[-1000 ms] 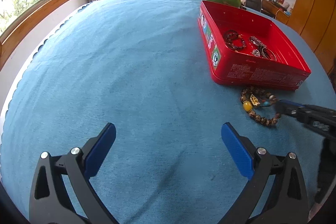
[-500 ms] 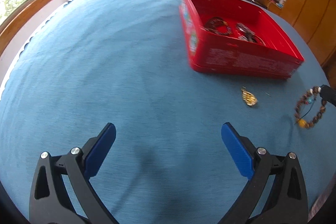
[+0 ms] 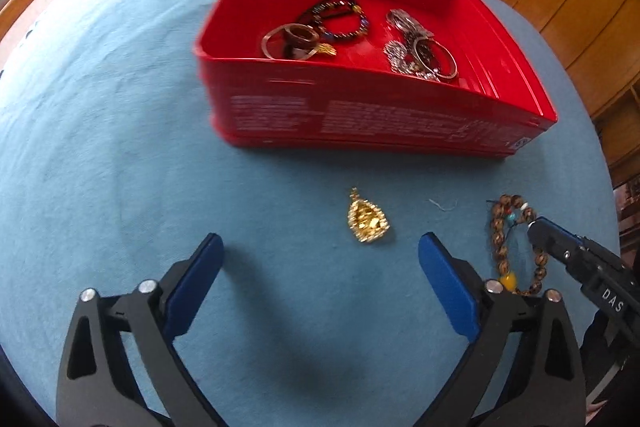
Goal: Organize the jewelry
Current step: 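Close the left tool on the gold pendant lying on the sheet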
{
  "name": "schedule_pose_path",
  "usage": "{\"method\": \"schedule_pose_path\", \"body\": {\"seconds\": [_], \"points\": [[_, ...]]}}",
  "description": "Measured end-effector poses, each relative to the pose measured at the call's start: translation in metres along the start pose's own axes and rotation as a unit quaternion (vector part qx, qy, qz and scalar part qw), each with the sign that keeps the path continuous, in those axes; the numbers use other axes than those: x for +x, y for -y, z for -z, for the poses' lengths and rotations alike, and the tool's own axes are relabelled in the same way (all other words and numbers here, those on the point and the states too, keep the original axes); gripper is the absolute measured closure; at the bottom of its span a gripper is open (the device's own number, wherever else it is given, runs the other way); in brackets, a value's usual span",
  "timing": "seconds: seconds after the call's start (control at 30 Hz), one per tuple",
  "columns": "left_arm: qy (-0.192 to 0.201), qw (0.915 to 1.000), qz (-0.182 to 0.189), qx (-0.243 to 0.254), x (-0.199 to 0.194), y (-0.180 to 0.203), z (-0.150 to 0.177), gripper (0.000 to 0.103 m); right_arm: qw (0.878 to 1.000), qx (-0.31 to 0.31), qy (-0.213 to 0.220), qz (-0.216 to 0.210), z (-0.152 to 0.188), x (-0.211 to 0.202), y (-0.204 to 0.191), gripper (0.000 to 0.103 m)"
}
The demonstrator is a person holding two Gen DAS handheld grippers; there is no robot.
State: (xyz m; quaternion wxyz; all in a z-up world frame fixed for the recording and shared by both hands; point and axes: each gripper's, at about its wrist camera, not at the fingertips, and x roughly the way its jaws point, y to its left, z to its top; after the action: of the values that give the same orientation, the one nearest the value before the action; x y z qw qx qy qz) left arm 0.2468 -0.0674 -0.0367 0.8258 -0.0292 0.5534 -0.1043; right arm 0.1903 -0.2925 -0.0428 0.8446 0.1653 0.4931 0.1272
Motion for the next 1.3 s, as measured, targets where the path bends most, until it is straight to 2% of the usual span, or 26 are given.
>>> {"method": "schedule_pose_path", "body": {"seconds": [0.07, 0.13, 0.3, 0.4, 0.43, 0.47, 0.8, 1.0, 1.17, 1.3], "points": [[0.002, 0.9999, -0.015, 0.008, 0.003, 0.006, -0.002, 0.026, 1.0, -0.001, -0.005, -0.001, 0.0, 0.003, 0.001, 0.092], [0.001, 0.9998, -0.014, 0.013, 0.005, 0.009, -0.005, 0.028, 1.0, -0.001, -0.006, -0.002, 0.0, 0.006, 0.002, 0.092], [-0.003, 0.9996, -0.01, 0.025, 0.009, 0.02, -0.011, 0.046, 1.0, -0.001, -0.005, -0.005, 0.0, 0.004, 0.004, 0.092], [-0.004, 0.9993, -0.009, 0.036, 0.012, 0.029, -0.012, 0.067, 1.0, 0.001, -0.006, -0.007, -0.002, 0.006, 0.005, 0.092], [-0.006, 0.9993, -0.003, 0.038, 0.012, 0.031, -0.012, 0.077, 1.0, 0.001, -0.006, -0.007, -0.002, 0.005, 0.005, 0.092], [-0.01, 0.9991, 0.004, 0.041, 0.012, 0.033, -0.012, 0.081, 1.0, 0.001, -0.006, -0.007, -0.002, 0.005, 0.005, 0.092], [-0.016, 0.9983, 0.029, 0.048, 0.01, 0.032, -0.008, 0.082, 1.0, 0.001, -0.005, -0.01, -0.002, 0.005, 0.005, 0.092], [-0.016, 0.9983, 0.018, 0.053, 0.01, 0.027, -0.002, 0.082, 1.0, 0.001, -0.026, -0.002, 0.0, 0.016, 0.004, 0.089], [-0.015, 0.9983, 0.017, 0.054, 0.008, 0.024, 0.0, 0.082, 1.0, -0.007, -0.025, 0.007, 0.002, 0.019, 0.001, 0.088], [-0.016, 0.9983, 0.017, 0.053, 0.01, 0.027, -0.002, 0.082, 1.0, -0.017, -0.02, 0.016, 0.003, 0.018, -0.003, 0.092]]}}
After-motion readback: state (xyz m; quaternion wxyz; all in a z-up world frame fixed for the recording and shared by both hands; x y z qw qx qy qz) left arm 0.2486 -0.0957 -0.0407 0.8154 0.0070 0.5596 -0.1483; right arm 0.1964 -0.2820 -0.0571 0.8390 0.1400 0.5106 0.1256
